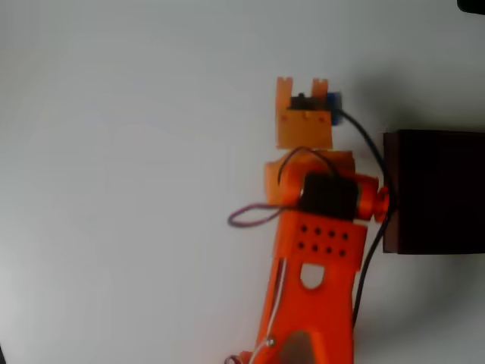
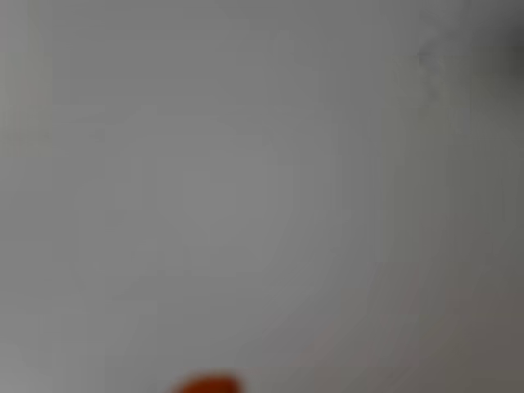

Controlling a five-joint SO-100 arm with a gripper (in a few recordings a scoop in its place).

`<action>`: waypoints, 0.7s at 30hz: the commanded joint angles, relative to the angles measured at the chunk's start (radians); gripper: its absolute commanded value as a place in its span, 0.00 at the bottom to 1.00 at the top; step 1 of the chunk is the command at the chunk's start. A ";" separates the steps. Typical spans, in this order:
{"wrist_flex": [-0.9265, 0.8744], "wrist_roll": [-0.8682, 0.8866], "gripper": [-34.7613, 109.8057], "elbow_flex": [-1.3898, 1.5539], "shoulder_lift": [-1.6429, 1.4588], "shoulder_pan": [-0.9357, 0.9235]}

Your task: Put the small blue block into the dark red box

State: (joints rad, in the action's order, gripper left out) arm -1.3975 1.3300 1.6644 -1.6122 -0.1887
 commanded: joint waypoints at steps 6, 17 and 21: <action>0.031 0.078 0.38 -0.222 0.186 -0.017; 0.140 0.041 0.38 -0.318 0.387 -0.046; 0.141 0.041 0.38 -0.342 0.426 -0.061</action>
State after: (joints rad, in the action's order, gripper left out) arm -1.2579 1.3698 1.3775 -1.1766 -0.2194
